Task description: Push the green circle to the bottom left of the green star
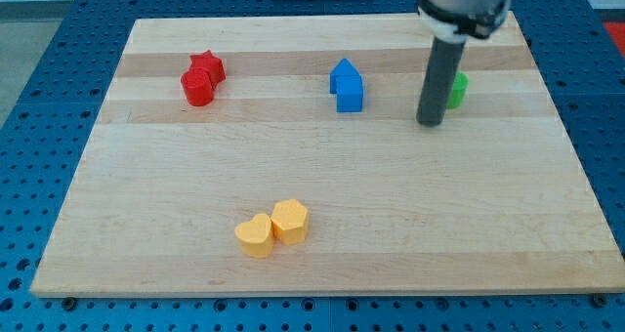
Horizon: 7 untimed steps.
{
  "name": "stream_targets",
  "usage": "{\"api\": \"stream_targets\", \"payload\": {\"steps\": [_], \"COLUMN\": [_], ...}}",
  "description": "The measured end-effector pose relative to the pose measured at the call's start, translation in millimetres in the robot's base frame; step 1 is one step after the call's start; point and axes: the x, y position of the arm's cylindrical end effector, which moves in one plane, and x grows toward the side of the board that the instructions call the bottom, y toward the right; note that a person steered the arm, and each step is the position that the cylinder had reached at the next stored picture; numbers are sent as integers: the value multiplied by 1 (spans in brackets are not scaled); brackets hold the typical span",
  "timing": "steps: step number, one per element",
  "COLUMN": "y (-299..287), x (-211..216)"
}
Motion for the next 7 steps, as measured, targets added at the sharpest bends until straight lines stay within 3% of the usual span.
{"api": "stream_targets", "payload": {"steps": [1,3,4,7], "y": [33,36,36,37], "x": [-1,-98,-119,-144]}}
